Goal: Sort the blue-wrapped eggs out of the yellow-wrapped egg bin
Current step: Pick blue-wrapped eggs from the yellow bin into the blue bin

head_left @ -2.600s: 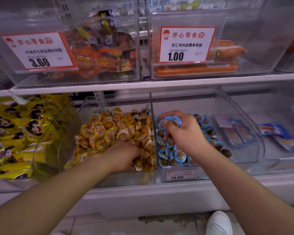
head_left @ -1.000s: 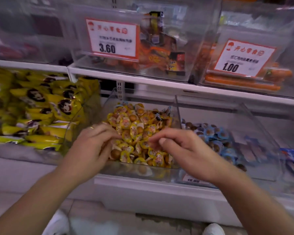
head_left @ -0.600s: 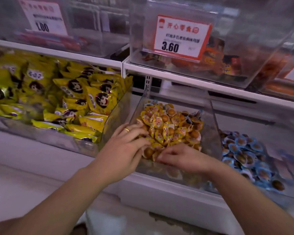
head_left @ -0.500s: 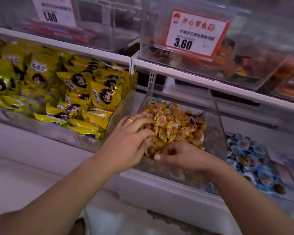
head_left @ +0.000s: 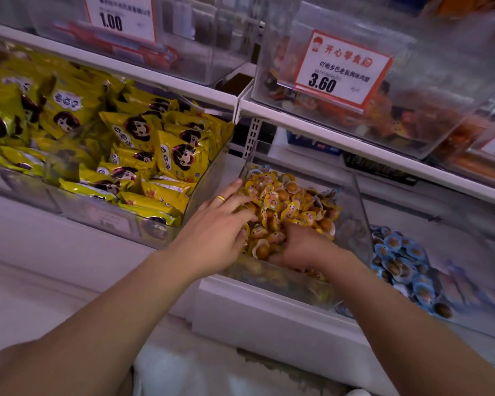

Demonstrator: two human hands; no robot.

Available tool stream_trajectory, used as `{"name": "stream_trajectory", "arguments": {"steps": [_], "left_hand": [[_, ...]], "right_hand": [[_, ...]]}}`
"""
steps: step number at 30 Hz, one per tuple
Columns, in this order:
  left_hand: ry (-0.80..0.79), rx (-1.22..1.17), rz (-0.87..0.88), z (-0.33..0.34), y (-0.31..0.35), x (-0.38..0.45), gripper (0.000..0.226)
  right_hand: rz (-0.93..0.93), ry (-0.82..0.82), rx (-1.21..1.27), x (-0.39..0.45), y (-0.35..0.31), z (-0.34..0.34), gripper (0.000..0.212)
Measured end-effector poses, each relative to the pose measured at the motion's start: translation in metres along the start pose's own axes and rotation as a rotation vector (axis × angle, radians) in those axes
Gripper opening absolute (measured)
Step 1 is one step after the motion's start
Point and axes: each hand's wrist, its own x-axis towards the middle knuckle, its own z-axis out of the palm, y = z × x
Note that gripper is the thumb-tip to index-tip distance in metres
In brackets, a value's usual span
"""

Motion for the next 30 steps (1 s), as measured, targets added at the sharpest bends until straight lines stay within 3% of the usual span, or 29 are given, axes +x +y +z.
{"name": "stream_trajectory", "arguments": {"steps": [2,8,10,12,13,15,19,21,25,30], "left_hand": [[-0.009,-0.010,0.001,-0.002,-0.003,-0.002,0.030],[-0.028,-0.013,0.015,-0.007,-0.007,-0.008,0.027],[-0.037,-0.021,0.012,-0.007,-0.008,-0.008,0.028],[-0.041,-0.025,0.011,-0.008,-0.007,-0.008,0.028],[-0.037,-0.028,0.012,-0.007,-0.006,-0.007,0.028],[-0.028,-0.034,0.011,-0.006,-0.005,-0.007,0.027],[-0.021,-0.038,0.012,-0.004,-0.003,-0.007,0.027],[-0.013,-0.031,0.016,-0.003,-0.002,-0.007,0.027],[-0.020,-0.020,0.013,-0.001,0.000,-0.008,0.028],[-0.028,-0.029,0.002,-0.001,0.000,-0.011,0.028]], "right_hand": [[0.046,0.036,-0.117,-0.004,0.007,-0.005,0.061],[0.041,0.021,-0.246,-0.019,0.019,-0.022,0.048],[-0.016,0.082,-0.313,-0.030,0.016,-0.029,0.042],[-0.115,0.179,-0.217,-0.040,0.008,-0.032,0.028],[-0.154,0.150,-0.047,-0.043,0.006,-0.031,0.024],[-0.133,-0.084,0.278,-0.048,0.000,-0.025,0.032],[-0.013,-0.291,0.405,-0.049,0.015,-0.015,0.039],[0.023,-0.329,0.381,-0.045,0.021,-0.011,0.040],[0.010,-0.354,0.216,-0.033,0.018,-0.002,0.068],[-0.021,-0.362,0.214,-0.027,0.005,-0.002,0.063]]}}
